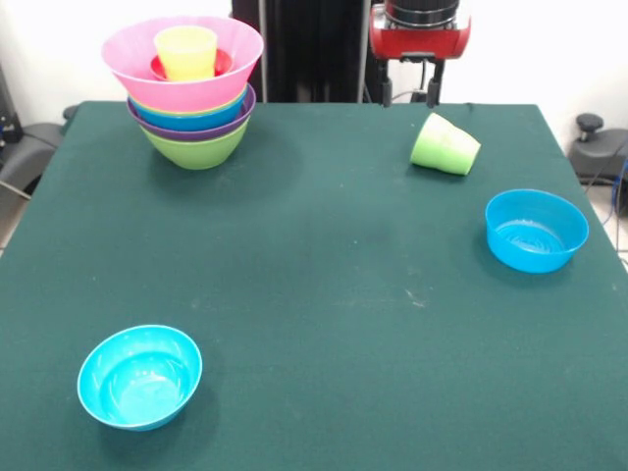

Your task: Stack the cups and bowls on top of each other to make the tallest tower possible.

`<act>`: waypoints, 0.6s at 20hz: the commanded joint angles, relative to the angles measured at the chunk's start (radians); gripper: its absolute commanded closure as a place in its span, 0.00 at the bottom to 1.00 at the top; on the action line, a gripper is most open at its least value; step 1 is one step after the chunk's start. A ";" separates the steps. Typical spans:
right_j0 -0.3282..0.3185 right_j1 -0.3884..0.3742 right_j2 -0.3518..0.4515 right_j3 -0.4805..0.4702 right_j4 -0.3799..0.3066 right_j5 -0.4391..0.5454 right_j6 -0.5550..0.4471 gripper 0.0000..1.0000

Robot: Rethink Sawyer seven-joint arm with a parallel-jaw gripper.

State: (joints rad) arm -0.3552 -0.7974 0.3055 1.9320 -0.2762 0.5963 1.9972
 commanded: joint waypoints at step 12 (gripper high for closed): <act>0.036 0.111 -0.025 -0.191 0.027 -0.007 0.092 0.00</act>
State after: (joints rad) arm -0.3389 -0.7318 0.2777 1.8258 -0.2729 0.5963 1.9972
